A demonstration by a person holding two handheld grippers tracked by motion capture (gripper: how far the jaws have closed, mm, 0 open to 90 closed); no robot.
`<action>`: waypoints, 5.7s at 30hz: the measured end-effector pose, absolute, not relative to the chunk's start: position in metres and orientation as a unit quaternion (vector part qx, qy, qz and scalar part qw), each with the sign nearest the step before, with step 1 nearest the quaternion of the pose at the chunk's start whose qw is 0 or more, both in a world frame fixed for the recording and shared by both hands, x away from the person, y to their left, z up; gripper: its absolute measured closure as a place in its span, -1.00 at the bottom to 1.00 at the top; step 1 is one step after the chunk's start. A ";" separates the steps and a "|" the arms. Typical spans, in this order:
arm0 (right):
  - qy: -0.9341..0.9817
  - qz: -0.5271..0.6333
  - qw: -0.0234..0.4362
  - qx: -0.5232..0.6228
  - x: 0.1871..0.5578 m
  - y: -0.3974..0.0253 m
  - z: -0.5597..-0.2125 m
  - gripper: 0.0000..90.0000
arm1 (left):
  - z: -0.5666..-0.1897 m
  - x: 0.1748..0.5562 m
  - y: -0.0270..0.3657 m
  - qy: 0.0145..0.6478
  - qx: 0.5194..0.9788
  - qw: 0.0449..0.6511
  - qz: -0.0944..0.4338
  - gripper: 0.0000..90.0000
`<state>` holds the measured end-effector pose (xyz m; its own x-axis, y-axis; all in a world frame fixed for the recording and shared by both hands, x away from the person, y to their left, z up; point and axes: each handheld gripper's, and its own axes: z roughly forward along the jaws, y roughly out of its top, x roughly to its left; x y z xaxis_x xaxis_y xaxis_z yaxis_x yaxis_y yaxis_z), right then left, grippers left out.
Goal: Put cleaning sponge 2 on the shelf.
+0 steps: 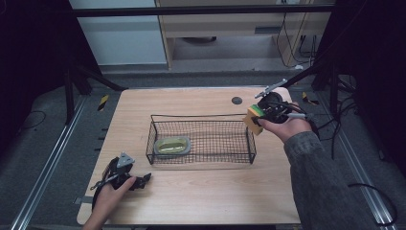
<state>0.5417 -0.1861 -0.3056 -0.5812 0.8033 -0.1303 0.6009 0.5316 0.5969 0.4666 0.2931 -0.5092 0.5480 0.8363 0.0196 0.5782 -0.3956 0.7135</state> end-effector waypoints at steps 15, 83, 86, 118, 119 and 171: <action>0.859 0.253 0.180 0.407 0.561 -0.166 -0.330 0.44 | -0.509 0.467 0.293 0.436 0.812 0.337 0.191 -1.00; 0.869 0.212 0.156 0.420 0.578 -0.157 -0.405 0.43 | -0.509 0.467 0.293 0.433 0.815 0.335 0.191 -1.00; 0.870 0.209 0.156 0.419 0.578 -0.156 -0.406 0.43 | -0.509 0.467 0.293 0.433 0.815 0.335 0.191 -1.00; 0.872 0.208 0.149 0.417 0.575 -0.149 -0.405 0.29 | -0.509 0.467 0.293 0.433 0.815 0.335 0.191 -1.00; 0.873 0.210 0.149 0.414 0.575 -0.149 -0.404 0.29 | -0.509 0.467 0.293 0.433 0.815 0.335 0.191 -1.00; 0.842 0.295 0.187 0.411 0.549 -0.140 -0.377 -0.85 | -0.509 0.467 0.293 0.432 0.815 0.335 0.191 -1.00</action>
<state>0.5490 -0.1399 -0.3767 -0.5919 0.8028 -0.0720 0.5822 0.4875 0.6507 0.4674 0.2930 -0.5090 0.5533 0.8327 0.0210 0.5773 -0.4015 0.7110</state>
